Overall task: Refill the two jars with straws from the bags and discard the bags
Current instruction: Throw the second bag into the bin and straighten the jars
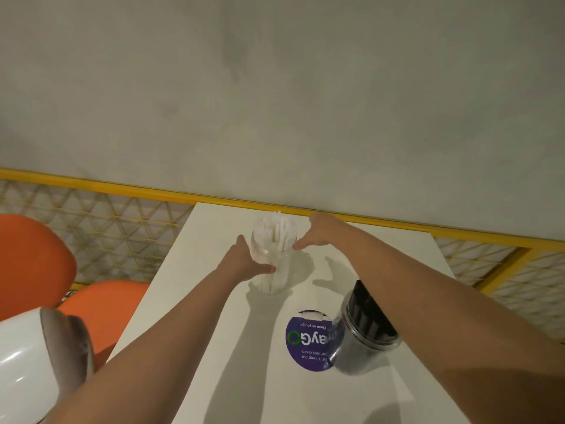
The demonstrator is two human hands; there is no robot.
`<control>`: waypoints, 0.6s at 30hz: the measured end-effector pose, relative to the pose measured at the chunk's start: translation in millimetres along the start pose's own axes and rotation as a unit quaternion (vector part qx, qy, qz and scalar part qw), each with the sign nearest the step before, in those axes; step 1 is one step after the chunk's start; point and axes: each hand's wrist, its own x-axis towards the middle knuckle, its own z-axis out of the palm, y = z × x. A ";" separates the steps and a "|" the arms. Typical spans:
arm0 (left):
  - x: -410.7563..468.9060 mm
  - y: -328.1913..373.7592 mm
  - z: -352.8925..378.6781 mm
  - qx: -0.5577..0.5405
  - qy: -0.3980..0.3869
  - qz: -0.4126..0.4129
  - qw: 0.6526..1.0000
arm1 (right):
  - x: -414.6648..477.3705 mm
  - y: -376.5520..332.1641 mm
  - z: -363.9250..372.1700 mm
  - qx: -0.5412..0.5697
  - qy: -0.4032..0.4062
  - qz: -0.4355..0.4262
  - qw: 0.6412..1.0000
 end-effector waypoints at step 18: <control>-94.1 60.7 78.1 0.019 -0.208 0.115 0.971 | -117.7 161.6 25.7 0.317 -0.055 -0.031 0.946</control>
